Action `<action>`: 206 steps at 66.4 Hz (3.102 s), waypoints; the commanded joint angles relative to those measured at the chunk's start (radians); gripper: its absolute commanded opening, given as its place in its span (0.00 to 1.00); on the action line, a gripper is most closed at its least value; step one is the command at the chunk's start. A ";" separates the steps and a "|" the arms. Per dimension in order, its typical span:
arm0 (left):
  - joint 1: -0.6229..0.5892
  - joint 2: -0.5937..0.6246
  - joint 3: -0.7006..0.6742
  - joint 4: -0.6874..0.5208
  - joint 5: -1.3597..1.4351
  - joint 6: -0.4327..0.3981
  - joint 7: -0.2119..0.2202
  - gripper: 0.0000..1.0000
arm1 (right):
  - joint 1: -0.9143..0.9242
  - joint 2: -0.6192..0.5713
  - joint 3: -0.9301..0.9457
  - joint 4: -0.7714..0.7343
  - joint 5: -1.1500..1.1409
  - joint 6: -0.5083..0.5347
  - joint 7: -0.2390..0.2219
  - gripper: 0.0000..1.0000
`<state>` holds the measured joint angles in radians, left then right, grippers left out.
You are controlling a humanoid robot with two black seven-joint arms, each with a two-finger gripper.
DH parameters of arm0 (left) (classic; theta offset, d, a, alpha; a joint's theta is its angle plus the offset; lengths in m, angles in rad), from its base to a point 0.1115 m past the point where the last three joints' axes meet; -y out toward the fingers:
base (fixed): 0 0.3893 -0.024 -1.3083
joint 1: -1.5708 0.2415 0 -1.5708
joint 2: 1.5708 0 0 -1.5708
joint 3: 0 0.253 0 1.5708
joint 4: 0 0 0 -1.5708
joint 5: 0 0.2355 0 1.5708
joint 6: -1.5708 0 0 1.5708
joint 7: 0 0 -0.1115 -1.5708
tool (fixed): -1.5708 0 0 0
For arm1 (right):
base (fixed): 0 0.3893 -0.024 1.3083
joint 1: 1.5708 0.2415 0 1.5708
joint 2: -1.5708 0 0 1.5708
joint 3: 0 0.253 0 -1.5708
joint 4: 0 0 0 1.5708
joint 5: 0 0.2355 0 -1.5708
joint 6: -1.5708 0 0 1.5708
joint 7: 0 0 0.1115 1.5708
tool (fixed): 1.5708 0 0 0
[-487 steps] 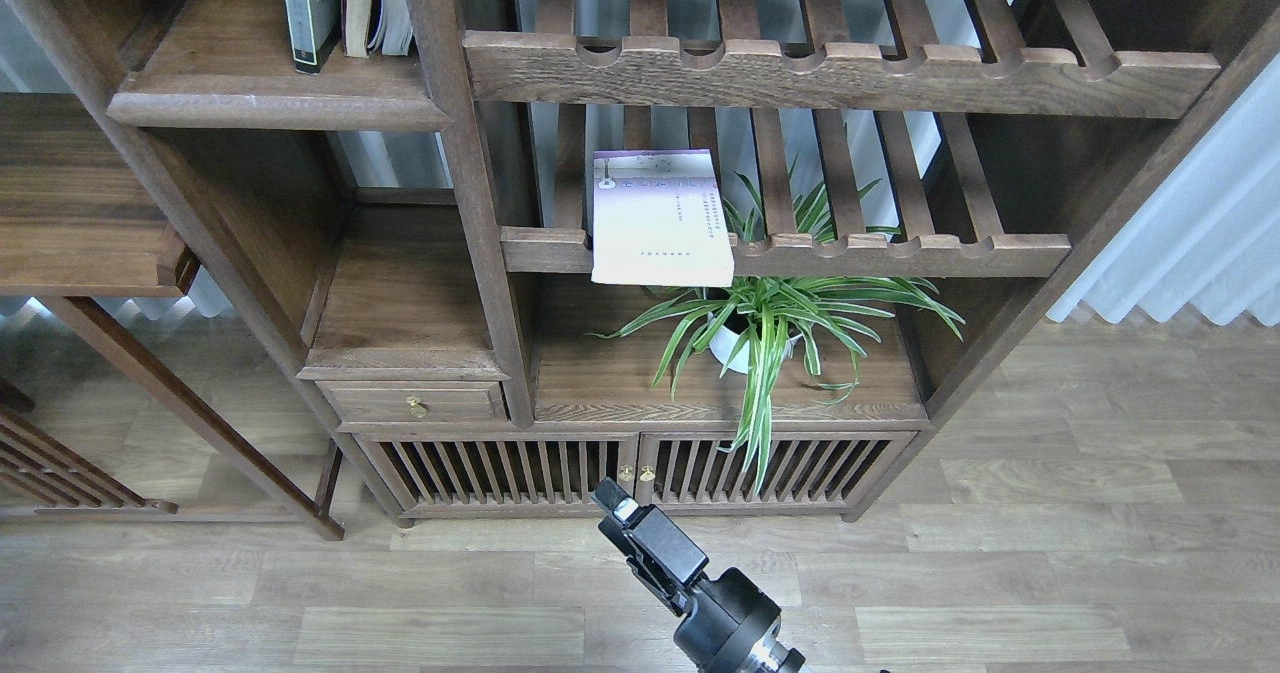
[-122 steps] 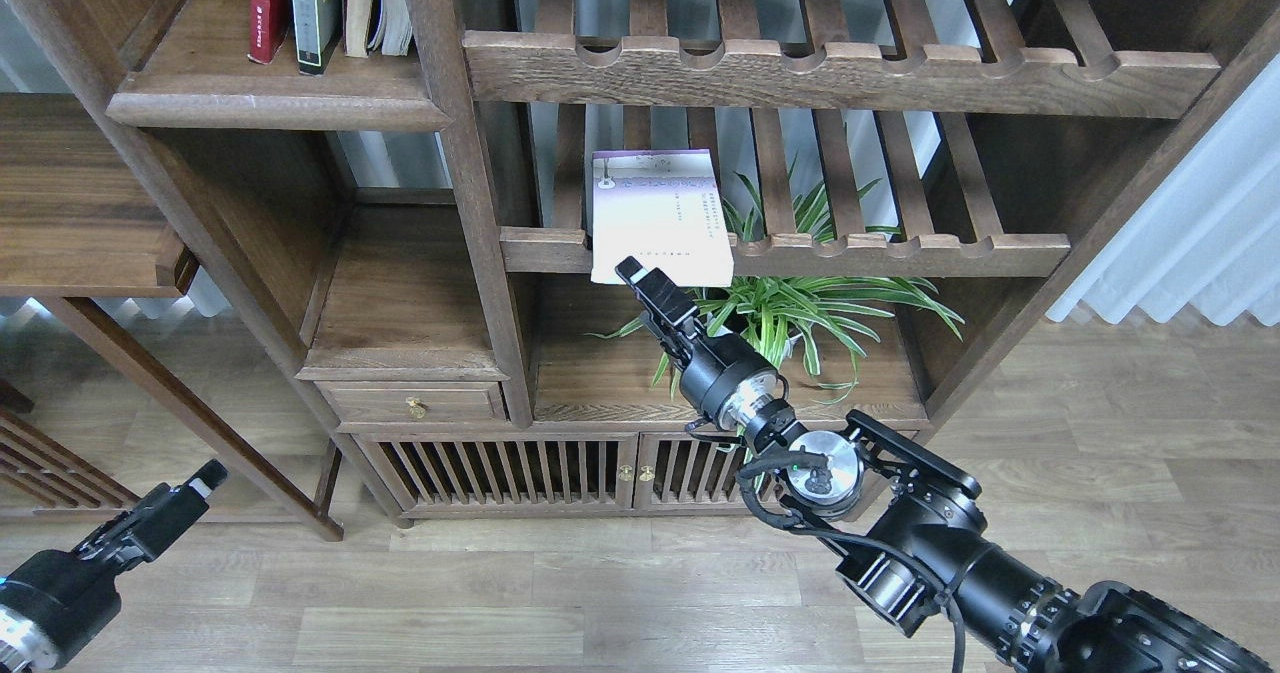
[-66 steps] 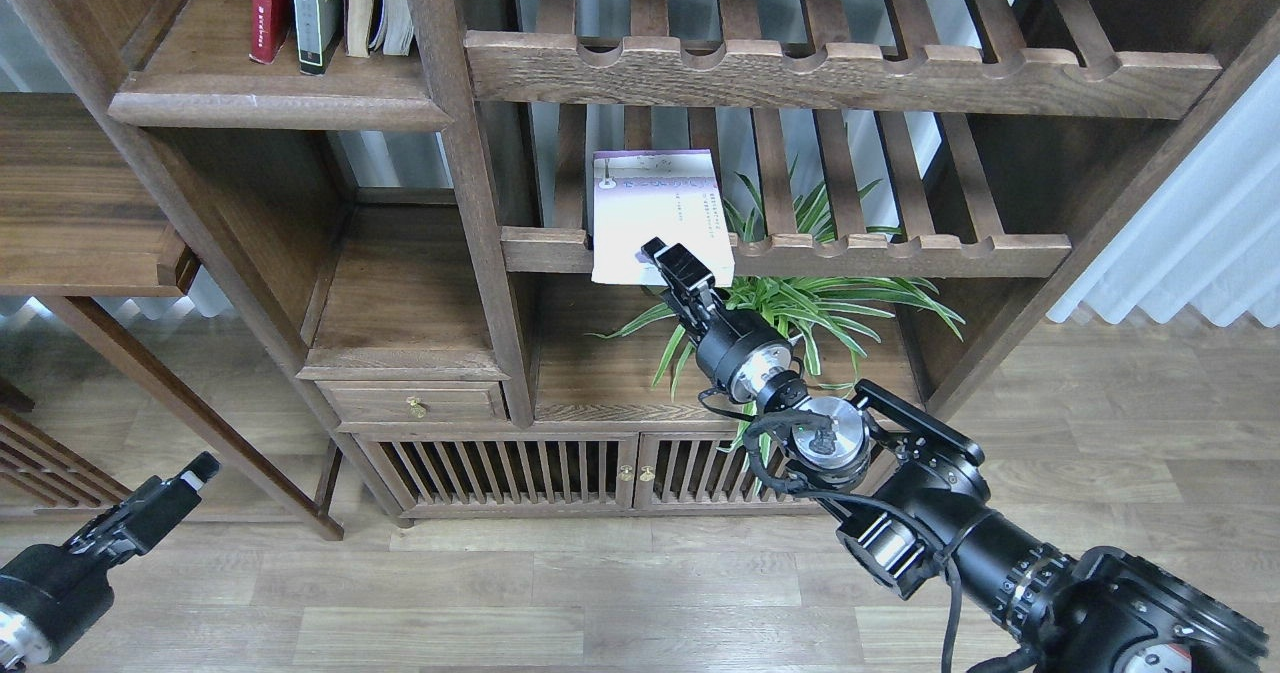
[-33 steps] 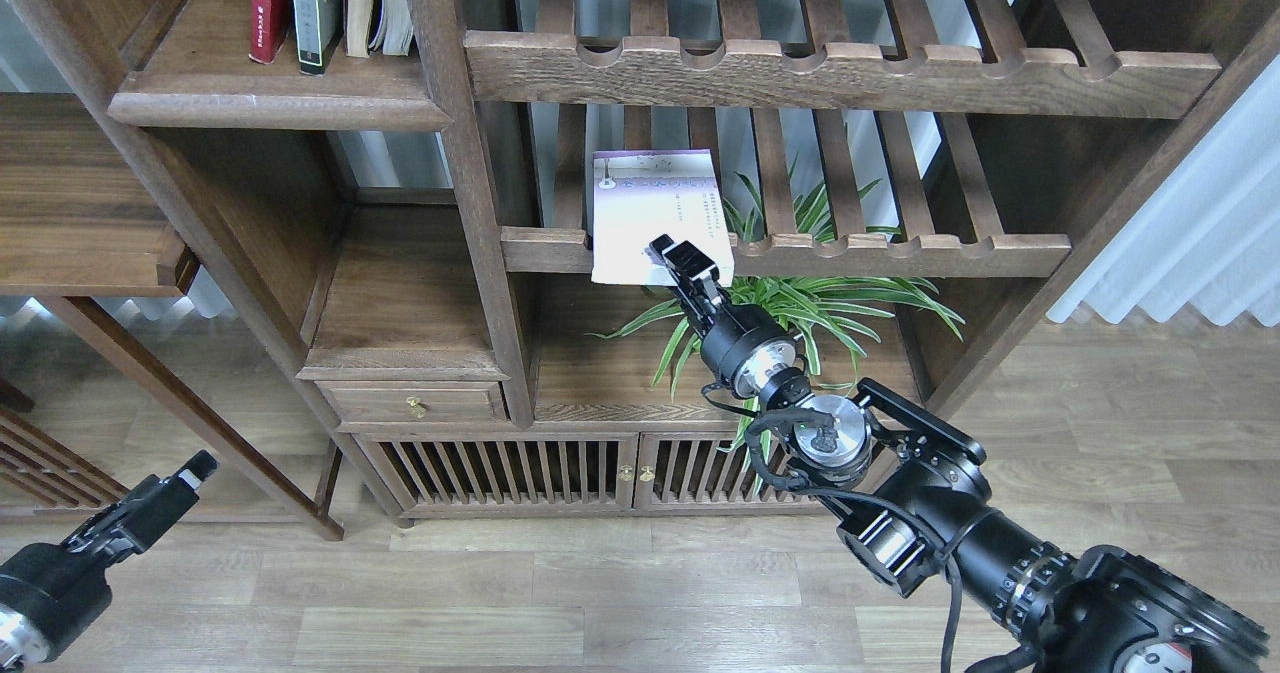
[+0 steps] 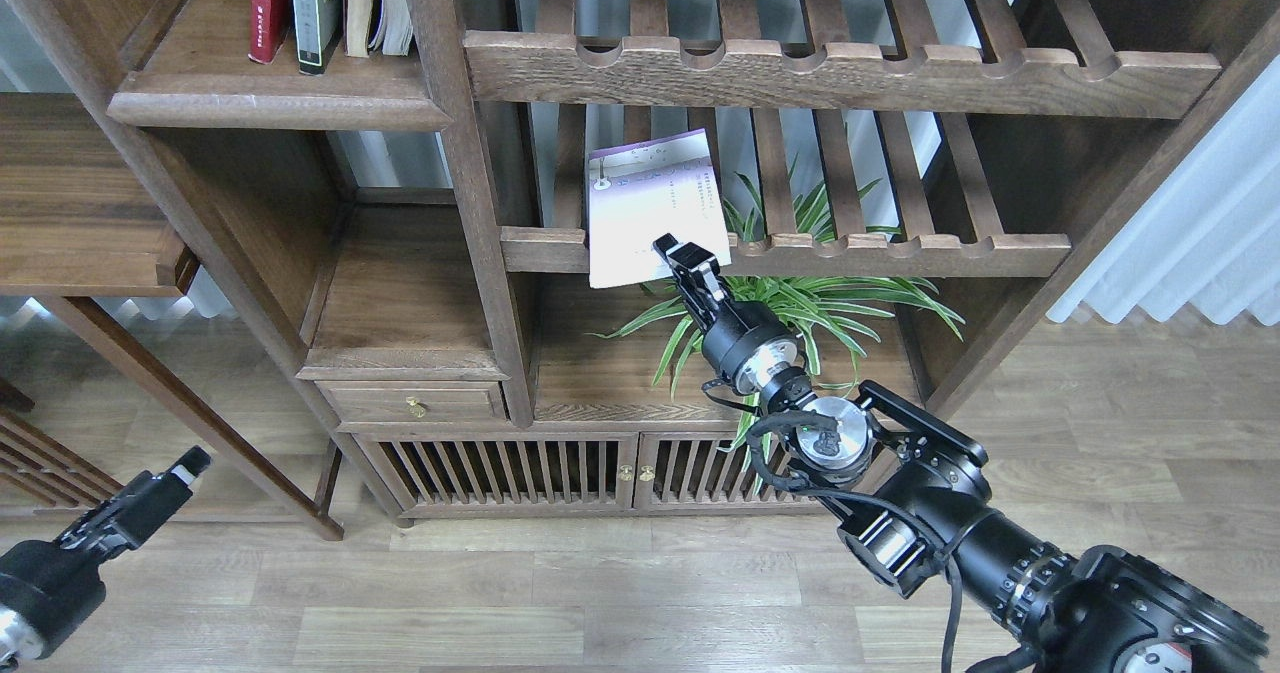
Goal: Organize books on shelf
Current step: 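Grip the white book and pull it down off the shelf, then grasp the white book's other edge with the left gripper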
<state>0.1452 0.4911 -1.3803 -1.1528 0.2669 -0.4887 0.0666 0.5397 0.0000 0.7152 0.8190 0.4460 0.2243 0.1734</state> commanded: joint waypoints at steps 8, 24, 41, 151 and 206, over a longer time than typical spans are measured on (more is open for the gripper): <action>0.020 -0.016 -0.008 0.015 -0.083 0.000 -0.002 0.92 | -0.104 0.000 0.004 0.112 -0.079 0.109 -0.015 0.04; 0.022 -0.049 -0.005 0.062 -0.094 0.000 -0.002 0.93 | -0.271 0.000 0.036 0.276 -0.145 0.168 -0.026 0.04; 0.060 -0.094 0.047 0.064 -0.271 0.000 -0.011 1.00 | -0.412 0.000 0.046 0.332 -0.254 0.264 -0.075 0.05; -0.076 -0.258 0.615 -0.062 -0.626 0.000 -0.102 0.63 | -0.655 0.000 -0.014 0.281 -0.311 0.264 -0.357 0.05; -0.081 -0.247 0.615 -0.051 -0.624 0.000 -0.090 0.05 | -0.652 0.000 -0.002 0.267 -0.313 0.264 -0.356 0.08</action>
<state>0.0601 0.2269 -0.7643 -1.2028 -0.3621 -0.4887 -0.0270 -0.1151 0.0002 0.7088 1.0911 0.1327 0.4887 -0.1837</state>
